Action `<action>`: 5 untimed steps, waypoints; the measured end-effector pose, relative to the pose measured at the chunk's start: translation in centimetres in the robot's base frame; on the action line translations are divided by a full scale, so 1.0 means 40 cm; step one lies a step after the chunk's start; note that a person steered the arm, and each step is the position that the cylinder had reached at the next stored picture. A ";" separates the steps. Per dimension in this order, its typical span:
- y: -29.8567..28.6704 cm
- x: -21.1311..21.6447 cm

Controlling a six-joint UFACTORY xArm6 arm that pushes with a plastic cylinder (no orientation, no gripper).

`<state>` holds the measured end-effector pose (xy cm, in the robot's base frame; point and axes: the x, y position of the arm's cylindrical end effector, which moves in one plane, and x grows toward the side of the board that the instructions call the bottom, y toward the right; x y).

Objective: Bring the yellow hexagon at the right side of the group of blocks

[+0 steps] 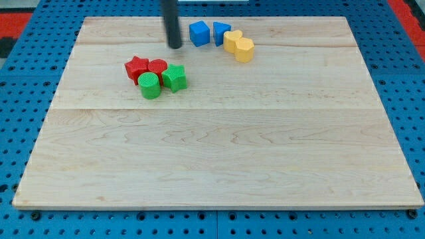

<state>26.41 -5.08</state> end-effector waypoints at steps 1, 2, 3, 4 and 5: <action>0.110 0.005; 0.192 0.010; 0.316 0.030; 0.382 0.091; 0.331 0.107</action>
<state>30.67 8.18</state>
